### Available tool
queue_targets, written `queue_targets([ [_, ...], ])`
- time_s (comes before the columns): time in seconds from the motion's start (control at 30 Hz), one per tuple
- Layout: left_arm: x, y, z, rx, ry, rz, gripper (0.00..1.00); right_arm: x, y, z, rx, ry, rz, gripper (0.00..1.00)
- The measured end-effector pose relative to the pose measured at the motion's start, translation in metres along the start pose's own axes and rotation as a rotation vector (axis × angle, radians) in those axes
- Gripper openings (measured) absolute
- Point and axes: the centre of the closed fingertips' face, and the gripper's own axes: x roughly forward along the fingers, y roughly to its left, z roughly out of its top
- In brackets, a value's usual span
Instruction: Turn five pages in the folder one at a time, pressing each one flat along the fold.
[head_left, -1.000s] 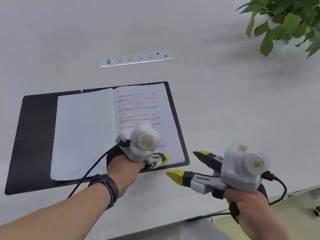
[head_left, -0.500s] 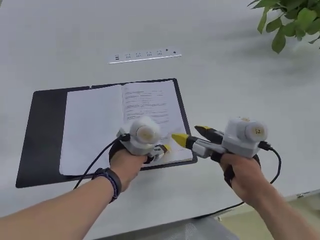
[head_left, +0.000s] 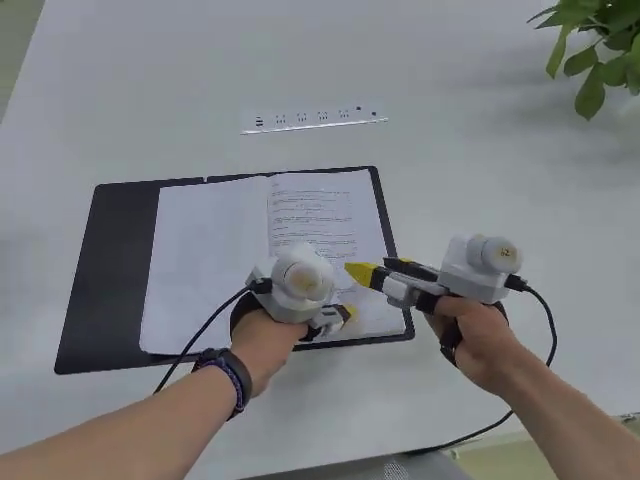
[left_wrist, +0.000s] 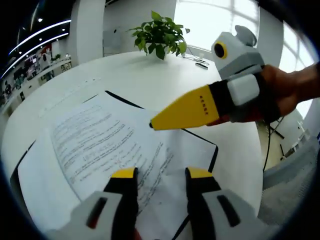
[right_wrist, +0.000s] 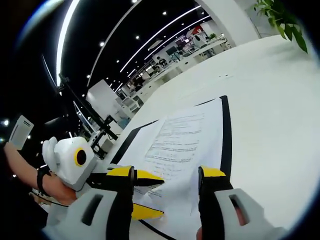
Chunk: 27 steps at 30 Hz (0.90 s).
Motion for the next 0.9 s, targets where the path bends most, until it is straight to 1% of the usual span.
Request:
queue_targets([
  [0.1,-0.005,-0.002,-0.002,0.001,0.018,-0.01,0.41,-0.003,-0.003,0.0,0.024,-0.016,-0.01,0.42],
  [0.13,-0.007,-0.002,-0.003,-0.001,0.02,-0.012,0.44,-0.004,-0.004,0.0,0.035,-0.024,-0.011,0.4],
  [0.2,-0.012,-0.003,-0.003,-0.006,0.018,-0.016,0.5,-0.008,-0.005,0.002,0.071,-0.05,-0.016,0.33],
  [0.27,-0.018,-0.002,-0.004,-0.008,0.03,-0.018,0.56,-0.011,-0.009,0.002,0.088,-0.068,-0.025,0.25],
  [0.33,-0.025,0.0,-0.002,-0.017,0.009,-0.015,0.57,-0.012,-0.011,0.003,0.103,-0.08,-0.024,0.19],
  [0.4,-0.033,0.003,0.0,-0.025,-0.003,-0.007,0.58,-0.013,-0.009,0.004,0.11,-0.086,-0.024,0.13],
  [0.53,-0.046,0.008,0.002,-0.037,-0.025,0.012,0.58,-0.012,-0.007,0.003,0.094,-0.082,-0.026,0.02],
  [0.6,-0.055,0.014,0.001,-0.045,-0.032,0.029,0.59,-0.013,-0.004,0.004,0.088,-0.086,-0.02,0.01],
  [0.7,-0.063,0.02,0.0,-0.066,-0.045,0.043,0.6,-0.012,-0.003,0.005,0.091,-0.086,-0.022,0.0],
  [0.77,-0.07,0.025,-0.002,-0.068,-0.047,0.061,0.61,-0.012,-0.002,0.006,0.092,-0.088,-0.023,0.0],
  [0.9,-0.084,0.034,-0.001,-0.087,-0.072,0.085,0.62,-0.011,0.003,0.008,0.089,-0.09,-0.021,0.0],
])
